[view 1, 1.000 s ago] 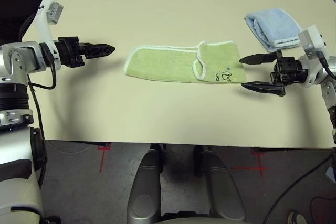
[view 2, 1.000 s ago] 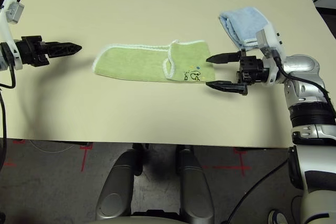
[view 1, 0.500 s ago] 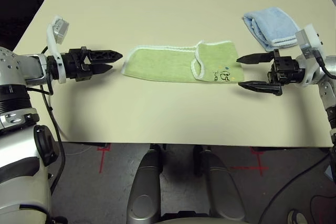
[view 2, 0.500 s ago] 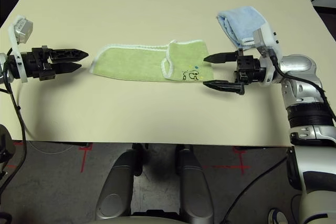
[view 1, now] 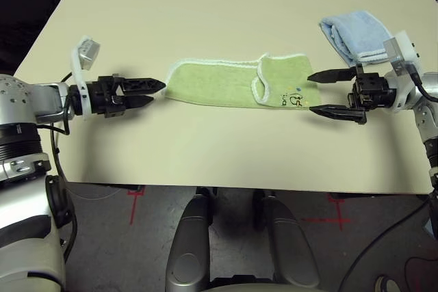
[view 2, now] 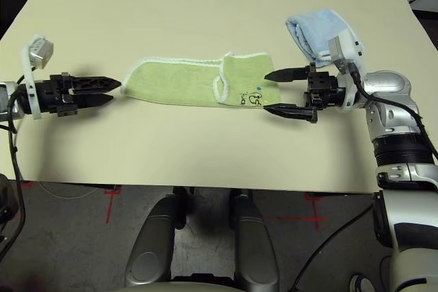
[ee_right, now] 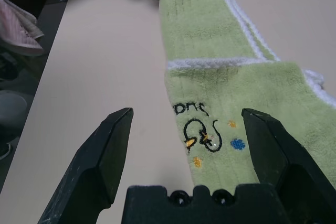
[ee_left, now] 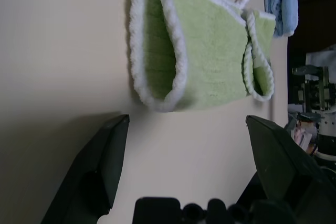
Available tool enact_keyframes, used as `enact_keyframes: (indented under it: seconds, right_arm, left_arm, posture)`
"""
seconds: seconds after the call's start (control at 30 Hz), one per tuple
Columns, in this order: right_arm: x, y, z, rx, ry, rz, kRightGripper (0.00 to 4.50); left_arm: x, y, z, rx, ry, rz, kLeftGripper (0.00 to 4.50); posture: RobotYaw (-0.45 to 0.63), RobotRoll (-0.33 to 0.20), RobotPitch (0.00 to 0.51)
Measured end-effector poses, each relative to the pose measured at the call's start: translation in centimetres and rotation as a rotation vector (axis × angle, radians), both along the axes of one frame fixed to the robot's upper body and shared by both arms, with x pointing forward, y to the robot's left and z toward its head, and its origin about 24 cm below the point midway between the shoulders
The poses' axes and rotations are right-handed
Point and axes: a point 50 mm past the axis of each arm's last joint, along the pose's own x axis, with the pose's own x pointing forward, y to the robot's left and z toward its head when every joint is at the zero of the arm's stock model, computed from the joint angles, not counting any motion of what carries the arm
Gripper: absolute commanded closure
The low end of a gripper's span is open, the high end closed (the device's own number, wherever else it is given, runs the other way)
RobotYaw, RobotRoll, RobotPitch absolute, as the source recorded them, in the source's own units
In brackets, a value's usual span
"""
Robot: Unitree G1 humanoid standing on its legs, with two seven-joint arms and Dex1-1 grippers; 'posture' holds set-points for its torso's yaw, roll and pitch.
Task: Fold the towel and set it aside.
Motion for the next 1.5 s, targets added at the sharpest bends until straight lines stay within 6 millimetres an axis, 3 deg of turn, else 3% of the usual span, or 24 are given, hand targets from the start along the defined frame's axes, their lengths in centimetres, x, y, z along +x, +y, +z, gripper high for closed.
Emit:
enact_keyframes:
  seconds: [0.2,0.73,0.83,1.17,1.37,1.5]
  right_arm:
    - [0.0,0.0,0.0,-0.005,-0.002,-0.001,0.03]
    - [0.0,0.1,0.2,-0.008,-0.007,0.003,0.03]
    - [0.0,0.1,0.1,-0.009,-0.007,0.003,0.00]
    - [0.0,0.2,0.2,-0.010,-0.008,0.003,0.00]
    - [0.0,0.2,0.2,-0.011,-0.009,0.004,0.00]
    - [0.0,0.3,0.3,-0.011,-0.015,0.004,0.00]
  left_arm:
    - [0.7,-1.7,-0.6,-0.020,0.010,-0.030,0.00]
    - [2.0,-1.8,-0.2,-0.015,-0.029,0.066,0.00]
    - [2.0,-1.7,-0.3,-0.009,-0.029,0.073,0.62]
    - [2.1,-1.5,-0.5,0.008,-0.023,0.097,4.47]
    - [2.1,-1.1,-0.7,0.021,-0.015,0.114,4.47]
    - [1.6,0.5,-1.1,0.076,-0.009,0.154,4.47]
  posture:
    - [0.09,0.000,0.296]
    - [0.09,0.000,0.296]
    - [0.09,0.000,0.296]
    - [0.09,0.000,0.297]
    - [0.09,0.000,0.297]
    - [0.09,0.000,0.297]
